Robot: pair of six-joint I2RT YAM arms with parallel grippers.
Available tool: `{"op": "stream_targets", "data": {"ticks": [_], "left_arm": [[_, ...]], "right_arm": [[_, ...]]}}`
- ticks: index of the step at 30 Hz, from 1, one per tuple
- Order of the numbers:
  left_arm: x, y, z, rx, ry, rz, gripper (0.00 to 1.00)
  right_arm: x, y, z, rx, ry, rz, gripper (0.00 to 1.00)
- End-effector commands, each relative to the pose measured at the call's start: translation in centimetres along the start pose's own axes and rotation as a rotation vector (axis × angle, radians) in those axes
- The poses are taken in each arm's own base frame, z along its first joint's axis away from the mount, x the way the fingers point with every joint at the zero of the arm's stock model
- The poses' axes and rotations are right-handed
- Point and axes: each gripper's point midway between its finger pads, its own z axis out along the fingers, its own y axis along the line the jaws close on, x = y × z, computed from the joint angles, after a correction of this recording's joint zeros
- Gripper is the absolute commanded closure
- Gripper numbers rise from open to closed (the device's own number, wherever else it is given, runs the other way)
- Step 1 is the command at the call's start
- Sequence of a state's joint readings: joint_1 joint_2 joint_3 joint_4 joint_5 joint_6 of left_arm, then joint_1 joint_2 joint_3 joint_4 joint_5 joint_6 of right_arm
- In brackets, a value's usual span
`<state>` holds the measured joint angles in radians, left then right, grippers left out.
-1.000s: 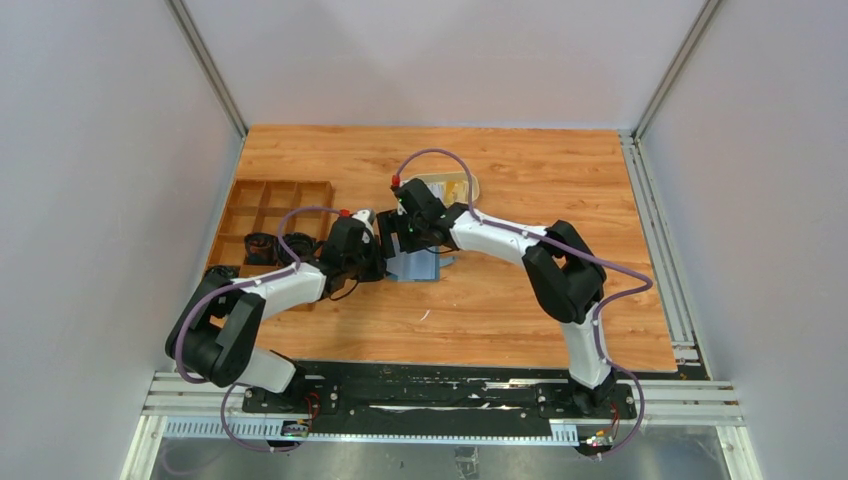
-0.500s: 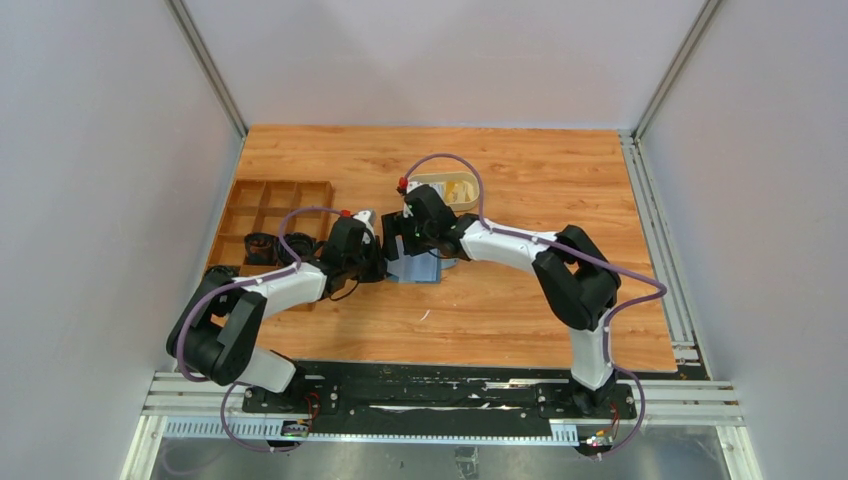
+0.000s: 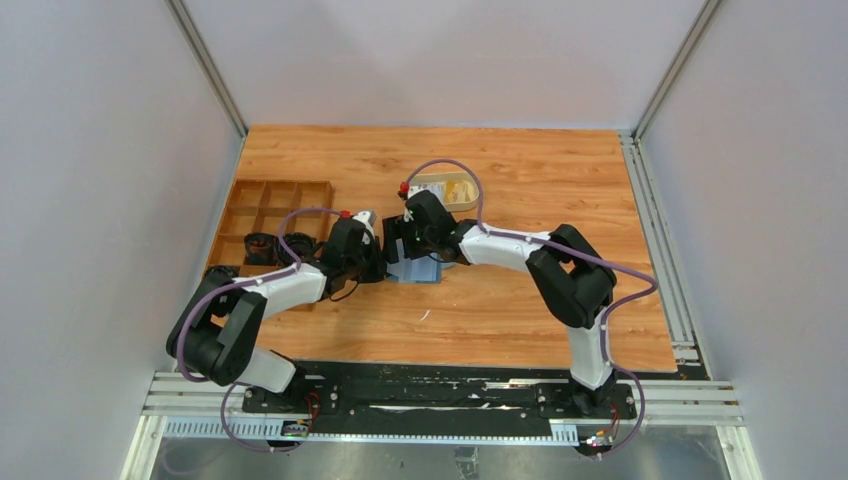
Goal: Take the credit cards out of the card holder
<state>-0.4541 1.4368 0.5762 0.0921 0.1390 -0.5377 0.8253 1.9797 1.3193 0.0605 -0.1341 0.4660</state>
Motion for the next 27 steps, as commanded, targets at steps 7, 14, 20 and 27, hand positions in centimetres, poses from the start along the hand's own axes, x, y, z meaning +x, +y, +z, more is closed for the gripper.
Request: {"op": "stream_targets", "data": {"ticks": [7, 14, 20, 27], "left_arm": [[3.2, 2.0, 0.0, -0.071, 0.098, 0.003, 1.0], [3.3, 2.1, -0.1, -0.072, 0.098, 0.002, 1.0], [3.3, 2.1, -0.2, -0.07, 0.095, 0.003, 1.0], [3.5, 2.3, -0.1, -0.075, 0.099, 0.003, 1.0]], "right_arm": [[-0.1, 1.1, -1.3, -0.041, -0.039, -0.018, 0.15], [0.8, 0.4, -0.7, -0.026, -0.022, -0.013, 0.15], [1.9, -0.3, 0.3, -0.002, 0.01, -0.01, 0.15], [3.2, -1.3, 1.1, 0.027, 0.039, -0.012, 0.15]]}}
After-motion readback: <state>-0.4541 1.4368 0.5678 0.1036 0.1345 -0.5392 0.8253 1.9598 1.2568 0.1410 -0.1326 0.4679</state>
